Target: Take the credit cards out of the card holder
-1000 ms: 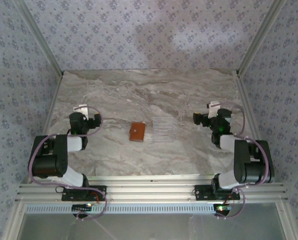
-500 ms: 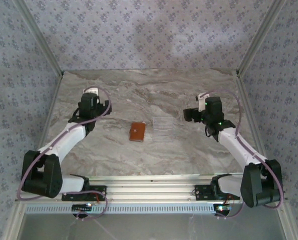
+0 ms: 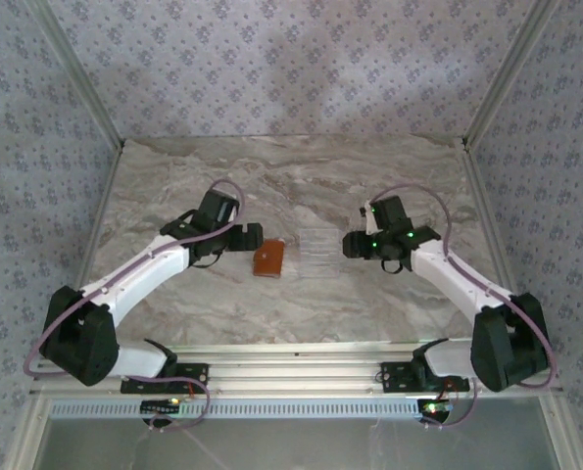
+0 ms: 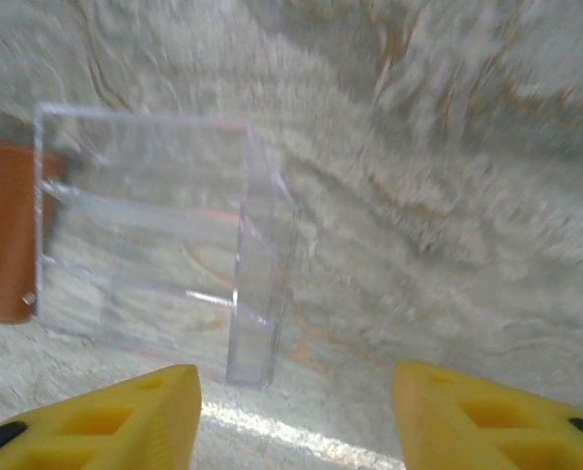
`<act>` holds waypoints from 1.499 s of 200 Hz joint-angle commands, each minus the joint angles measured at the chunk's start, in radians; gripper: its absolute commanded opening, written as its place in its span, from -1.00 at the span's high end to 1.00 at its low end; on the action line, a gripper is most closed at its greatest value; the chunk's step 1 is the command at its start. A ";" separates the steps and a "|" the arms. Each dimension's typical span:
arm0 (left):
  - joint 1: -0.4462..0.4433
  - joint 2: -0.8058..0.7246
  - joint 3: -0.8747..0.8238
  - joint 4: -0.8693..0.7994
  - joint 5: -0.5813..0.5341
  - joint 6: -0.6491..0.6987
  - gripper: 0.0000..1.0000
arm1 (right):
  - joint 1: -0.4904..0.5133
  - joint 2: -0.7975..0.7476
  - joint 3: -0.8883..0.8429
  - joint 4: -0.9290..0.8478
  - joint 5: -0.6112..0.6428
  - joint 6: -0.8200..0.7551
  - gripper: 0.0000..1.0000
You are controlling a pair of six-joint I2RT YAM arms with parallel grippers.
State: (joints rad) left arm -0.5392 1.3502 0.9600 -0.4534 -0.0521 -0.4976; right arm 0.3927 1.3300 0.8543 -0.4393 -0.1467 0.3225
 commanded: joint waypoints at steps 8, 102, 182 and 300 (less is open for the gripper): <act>-0.001 -0.023 -0.030 -0.045 0.041 -0.075 -0.97 | 0.036 0.082 0.062 -0.045 0.016 0.065 0.08; -0.001 -0.003 -0.014 -0.034 0.030 -0.074 -0.98 | 0.058 0.296 0.198 0.007 0.029 0.088 0.30; -0.002 0.016 -0.009 -0.056 0.044 -0.061 -0.96 | 0.081 0.344 0.212 0.015 0.070 0.108 0.64; -0.003 0.189 0.100 -0.108 0.130 -0.050 -0.78 | 0.088 0.427 0.389 -0.056 0.224 0.151 0.82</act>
State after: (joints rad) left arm -0.5388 1.5024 1.0065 -0.5167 0.0418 -0.5591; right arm 0.4805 1.7218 1.1847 -0.4557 0.0383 0.4416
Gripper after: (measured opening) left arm 0.896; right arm 0.092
